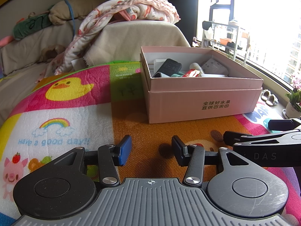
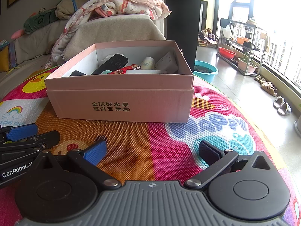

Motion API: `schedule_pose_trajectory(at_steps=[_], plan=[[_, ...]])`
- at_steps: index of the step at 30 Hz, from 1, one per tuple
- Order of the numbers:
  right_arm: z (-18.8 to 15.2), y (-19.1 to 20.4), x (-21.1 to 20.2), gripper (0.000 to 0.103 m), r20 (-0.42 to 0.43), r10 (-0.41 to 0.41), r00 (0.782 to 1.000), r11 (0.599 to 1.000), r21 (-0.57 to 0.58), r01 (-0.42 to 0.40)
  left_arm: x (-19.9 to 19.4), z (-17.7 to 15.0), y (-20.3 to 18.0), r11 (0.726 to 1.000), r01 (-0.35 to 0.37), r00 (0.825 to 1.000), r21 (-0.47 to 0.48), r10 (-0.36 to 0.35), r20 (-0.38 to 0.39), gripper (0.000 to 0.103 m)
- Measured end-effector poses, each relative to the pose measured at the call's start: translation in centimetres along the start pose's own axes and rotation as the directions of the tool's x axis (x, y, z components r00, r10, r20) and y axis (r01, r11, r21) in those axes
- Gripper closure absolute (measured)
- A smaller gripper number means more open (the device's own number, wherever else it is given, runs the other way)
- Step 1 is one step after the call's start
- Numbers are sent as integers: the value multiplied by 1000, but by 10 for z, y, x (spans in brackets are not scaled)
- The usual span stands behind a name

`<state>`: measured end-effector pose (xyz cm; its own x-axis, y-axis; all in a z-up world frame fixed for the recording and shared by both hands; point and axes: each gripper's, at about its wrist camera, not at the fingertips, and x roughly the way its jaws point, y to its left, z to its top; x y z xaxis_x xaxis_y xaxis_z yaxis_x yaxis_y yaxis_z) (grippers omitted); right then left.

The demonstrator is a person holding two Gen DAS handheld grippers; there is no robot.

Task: Organize rigid objects

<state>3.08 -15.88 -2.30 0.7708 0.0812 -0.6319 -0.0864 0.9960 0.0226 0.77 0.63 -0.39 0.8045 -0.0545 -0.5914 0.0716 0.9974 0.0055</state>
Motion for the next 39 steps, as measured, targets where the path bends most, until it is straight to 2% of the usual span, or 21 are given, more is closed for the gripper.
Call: schedule_pose_trajectory(at_steps=[39], plan=[[0, 0, 1, 0, 0, 0, 1000, 1000, 0, 0, 0, 0, 0, 1000, 3, 1000, -5, -3, -1, 51]])
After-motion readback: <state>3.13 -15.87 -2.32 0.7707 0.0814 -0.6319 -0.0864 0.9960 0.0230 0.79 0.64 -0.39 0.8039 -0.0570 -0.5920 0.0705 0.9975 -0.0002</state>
